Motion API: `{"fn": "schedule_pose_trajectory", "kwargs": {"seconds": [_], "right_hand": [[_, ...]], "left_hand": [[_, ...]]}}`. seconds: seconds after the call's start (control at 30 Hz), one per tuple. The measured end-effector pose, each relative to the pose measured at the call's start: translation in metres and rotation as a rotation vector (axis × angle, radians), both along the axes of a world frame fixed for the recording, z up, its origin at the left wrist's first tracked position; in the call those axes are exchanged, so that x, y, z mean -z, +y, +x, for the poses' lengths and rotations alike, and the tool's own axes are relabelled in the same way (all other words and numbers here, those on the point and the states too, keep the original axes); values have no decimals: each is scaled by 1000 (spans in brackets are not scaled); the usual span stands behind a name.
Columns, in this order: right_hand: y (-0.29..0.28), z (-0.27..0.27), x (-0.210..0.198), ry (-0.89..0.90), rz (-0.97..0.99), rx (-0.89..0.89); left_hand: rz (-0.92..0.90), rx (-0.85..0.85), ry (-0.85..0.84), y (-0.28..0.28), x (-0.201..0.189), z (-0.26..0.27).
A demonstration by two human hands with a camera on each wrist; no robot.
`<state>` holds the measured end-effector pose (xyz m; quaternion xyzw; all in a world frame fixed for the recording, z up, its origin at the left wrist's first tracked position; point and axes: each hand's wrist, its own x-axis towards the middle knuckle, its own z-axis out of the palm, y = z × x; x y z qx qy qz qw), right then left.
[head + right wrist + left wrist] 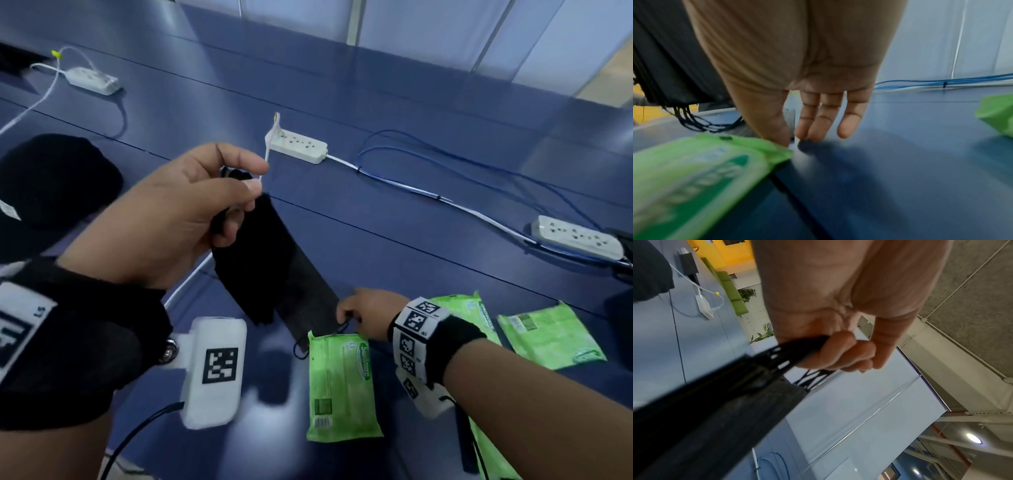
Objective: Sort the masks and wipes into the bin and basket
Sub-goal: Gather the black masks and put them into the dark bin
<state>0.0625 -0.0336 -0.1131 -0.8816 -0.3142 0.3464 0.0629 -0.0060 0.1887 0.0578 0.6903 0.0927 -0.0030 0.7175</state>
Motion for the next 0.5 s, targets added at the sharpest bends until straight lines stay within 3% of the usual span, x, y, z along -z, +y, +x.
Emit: {"fn": "schedule_pose_trajectory", "kwargs": {"seconds": [0.33, 0.5], "right_hand": [[-7, -5, 5, -46, -100, -35], [-28, -13, -14, -125, 289, 324]], "left_hand": [[-34, 23, 71, -3, 25, -2], [-24, 28, 104, -13, 24, 4]]}}
